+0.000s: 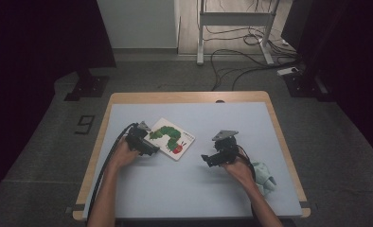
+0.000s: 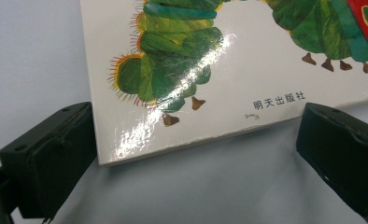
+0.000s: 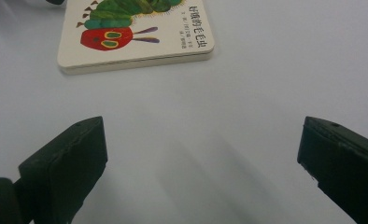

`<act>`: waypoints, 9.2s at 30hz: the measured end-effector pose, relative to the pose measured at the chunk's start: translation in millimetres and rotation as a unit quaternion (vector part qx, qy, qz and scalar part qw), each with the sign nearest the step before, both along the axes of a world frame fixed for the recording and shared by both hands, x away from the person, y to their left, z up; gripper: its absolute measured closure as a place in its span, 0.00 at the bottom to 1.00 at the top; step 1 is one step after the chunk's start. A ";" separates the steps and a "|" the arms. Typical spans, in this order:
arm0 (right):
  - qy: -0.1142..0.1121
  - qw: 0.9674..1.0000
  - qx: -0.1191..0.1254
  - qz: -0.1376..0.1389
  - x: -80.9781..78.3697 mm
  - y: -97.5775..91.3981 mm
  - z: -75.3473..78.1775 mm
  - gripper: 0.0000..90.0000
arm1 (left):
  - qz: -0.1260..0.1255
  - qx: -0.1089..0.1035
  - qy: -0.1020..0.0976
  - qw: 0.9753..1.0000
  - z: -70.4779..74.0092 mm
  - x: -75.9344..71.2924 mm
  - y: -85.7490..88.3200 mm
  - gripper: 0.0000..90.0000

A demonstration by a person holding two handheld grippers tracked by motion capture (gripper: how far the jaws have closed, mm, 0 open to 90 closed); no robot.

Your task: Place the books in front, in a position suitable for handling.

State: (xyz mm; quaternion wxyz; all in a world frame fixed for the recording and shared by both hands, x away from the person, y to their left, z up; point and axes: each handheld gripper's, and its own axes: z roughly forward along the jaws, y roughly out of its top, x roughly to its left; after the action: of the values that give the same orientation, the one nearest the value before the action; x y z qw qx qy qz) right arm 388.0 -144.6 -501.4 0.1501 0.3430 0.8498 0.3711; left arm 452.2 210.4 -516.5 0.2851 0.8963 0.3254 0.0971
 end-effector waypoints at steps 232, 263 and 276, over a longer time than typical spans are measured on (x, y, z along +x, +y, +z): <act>0.109 0.988 0.104 0.019 5.6 5.4 -3.0 0.05 | -0.104 -0.042 -0.031 0.993 -13.2 -140.4 -63.7 0.00; 0.125 0.986 0.105 0.023 -7.6 -6.8 1.0 0.08 | -0.104 -0.042 -0.031 0.993 -13.2 -140.7 -63.6 0.00; 0.125 0.987 0.096 0.039 -11.6 -12.3 5.5 0.10 | -0.103 -0.044 -0.031 0.993 -13.3 -140.8 -63.8 0.00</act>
State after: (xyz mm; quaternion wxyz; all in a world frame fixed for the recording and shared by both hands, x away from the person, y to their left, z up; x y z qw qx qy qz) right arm 376.4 -156.9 -495.9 -0.0060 0.3663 0.8348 0.4109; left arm 311.3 146.7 -529.9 0.3424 0.9082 0.2266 0.0811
